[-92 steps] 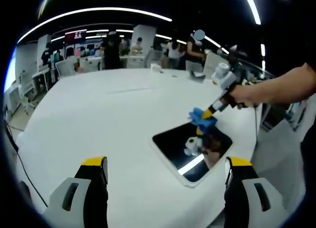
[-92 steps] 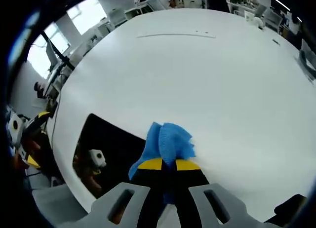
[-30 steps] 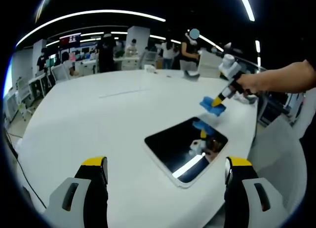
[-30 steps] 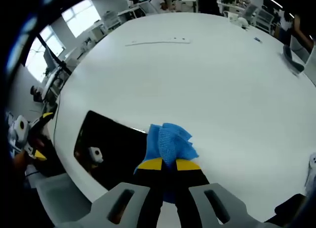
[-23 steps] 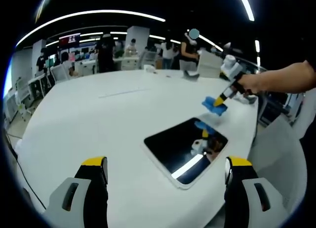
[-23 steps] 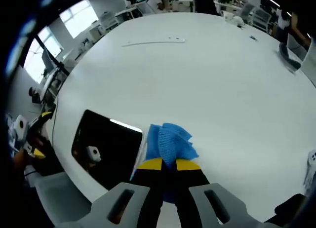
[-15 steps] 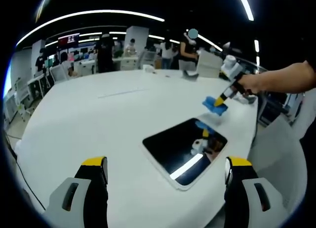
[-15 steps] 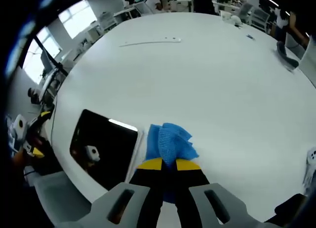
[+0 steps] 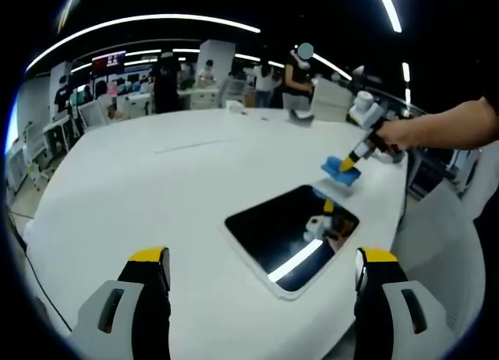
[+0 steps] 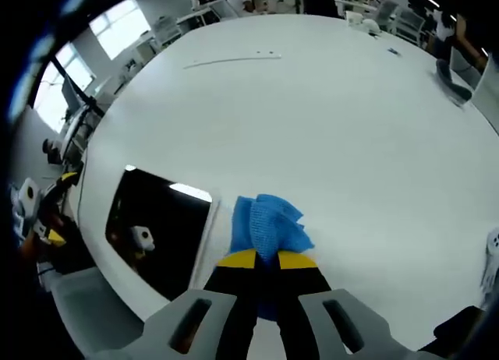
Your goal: Wipe the mirror surface with the cleaning cloth until all visible marks leave the cleaned area.
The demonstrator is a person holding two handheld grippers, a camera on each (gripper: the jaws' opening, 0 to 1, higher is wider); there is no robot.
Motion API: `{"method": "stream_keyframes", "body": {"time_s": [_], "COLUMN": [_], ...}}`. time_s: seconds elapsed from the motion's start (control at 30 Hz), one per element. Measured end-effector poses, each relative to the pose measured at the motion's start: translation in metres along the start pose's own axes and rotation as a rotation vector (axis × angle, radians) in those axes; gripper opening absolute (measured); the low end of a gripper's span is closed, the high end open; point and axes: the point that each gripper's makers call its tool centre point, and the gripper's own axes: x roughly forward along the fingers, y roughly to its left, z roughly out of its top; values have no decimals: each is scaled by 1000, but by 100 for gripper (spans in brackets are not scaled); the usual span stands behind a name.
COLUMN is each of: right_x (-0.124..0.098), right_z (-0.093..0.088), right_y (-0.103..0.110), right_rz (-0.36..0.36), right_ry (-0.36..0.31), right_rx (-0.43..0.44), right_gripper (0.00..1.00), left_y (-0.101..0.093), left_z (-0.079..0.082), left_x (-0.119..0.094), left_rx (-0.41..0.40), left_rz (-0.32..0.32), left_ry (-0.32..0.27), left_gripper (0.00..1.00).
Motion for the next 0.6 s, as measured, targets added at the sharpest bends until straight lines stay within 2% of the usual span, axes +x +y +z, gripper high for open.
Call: {"method": "stream_keyframes", "body": {"time_s": [0.4,0.6], "right_x": [11,19], "right_z": [-11,-20], "right_y": [-3,-11], "right_rz": [-7,-39], "right_ry": [22,46], "right_rx": [-2,-30], "right_gripper": [3,3], "left_y": [2,4], "left_z": [-5,-5], "left_x": [-3,-5], "left_rx": [-3,-5], "left_rz": [8,13], "left_ry": [11,12], "left_gripper": [100,100]}}
